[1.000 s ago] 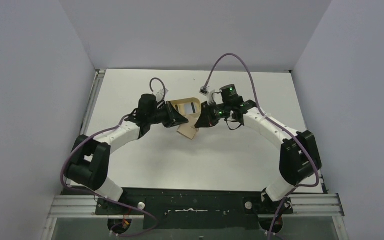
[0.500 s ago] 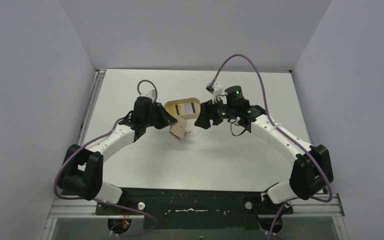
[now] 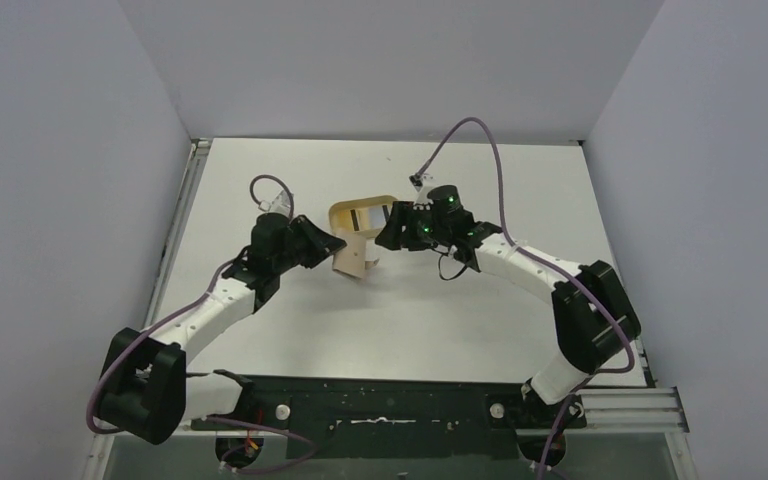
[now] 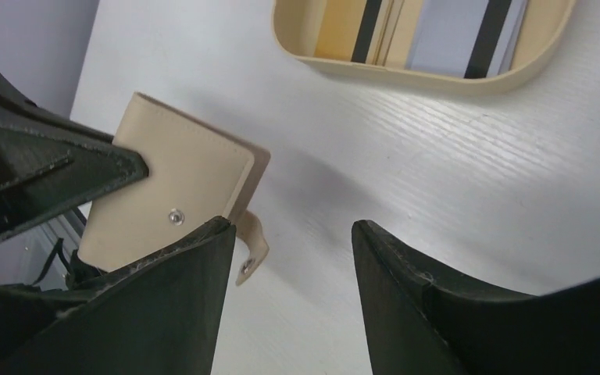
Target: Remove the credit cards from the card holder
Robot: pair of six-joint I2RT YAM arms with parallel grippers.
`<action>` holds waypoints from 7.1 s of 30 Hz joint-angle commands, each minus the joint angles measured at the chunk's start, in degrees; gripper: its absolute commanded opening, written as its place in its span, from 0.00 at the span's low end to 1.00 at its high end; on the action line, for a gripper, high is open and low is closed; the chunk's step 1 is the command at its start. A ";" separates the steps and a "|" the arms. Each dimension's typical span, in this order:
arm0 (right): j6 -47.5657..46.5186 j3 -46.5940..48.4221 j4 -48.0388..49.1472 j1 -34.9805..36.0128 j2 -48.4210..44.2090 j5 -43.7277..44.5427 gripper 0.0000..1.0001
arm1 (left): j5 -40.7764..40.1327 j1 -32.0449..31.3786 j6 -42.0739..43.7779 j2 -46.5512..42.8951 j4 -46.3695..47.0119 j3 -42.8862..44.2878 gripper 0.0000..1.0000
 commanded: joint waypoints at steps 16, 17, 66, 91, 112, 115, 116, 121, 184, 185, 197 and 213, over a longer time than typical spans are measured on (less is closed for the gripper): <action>21.64 -11.73 39.48 3.81 4.05 -5.75 0.50 | -4.01 2.40 -3.53 -9.47 5.62 -3.85 0.00; 22.23 -12.56 40.57 3.81 3.96 -5.52 0.49 | -4.05 2.78 -3.70 -9.89 5.55 -4.19 0.00; 32.37 -15.53 61.70 -0.53 12.40 -11.24 0.00 | 8.65 6.66 -13.06 1.35 21.49 -8.00 0.23; 18.00 -19.95 40.76 -5.32 1.85 -16.85 0.00 | 12.80 1.37 -12.38 19.76 33.48 -6.76 0.66; 5.36 -25.89 15.27 -18.44 -6.08 -8.23 0.00 | 4.01 -5.39 -4.73 19.18 18.48 -3.95 0.66; 4.37 -27.40 10.42 -20.93 -6.54 -4.36 0.00 | 3.69 -6.28 -5.09 19.79 18.86 -3.65 0.66; 4.27 -27.90 8.98 -22.03 -7.40 -3.64 0.00 | 3.52 -6.48 -5.05 19.82 18.68 -3.55 0.65; 1.40 -28.03 -0.85 -25.23 -12.52 0.49 0.00 | 2.80 -6.87 -4.25 19.67 17.33 -2.83 0.65; -7.47 0.80 -21.84 -13.43 -3.65 6.36 1.00 | 3.24 -7.32 -1.94 20.84 14.61 -0.49 0.61; -7.14 0.76 -22.35 -13.45 -3.35 6.80 1.00 | 3.29 -7.32 -1.79 20.80 14.51 -0.49 0.61; 1.58 -10.31 -12.67 -13.49 -10.25 5.88 1.00 | 4.70 -7.06 -2.75 22.98 16.41 -0.54 0.61; 12.05 -16.34 -1.41 -12.07 -7.23 2.75 0.70 | 3.24 -6.72 0.45 22.76 13.25 2.06 0.61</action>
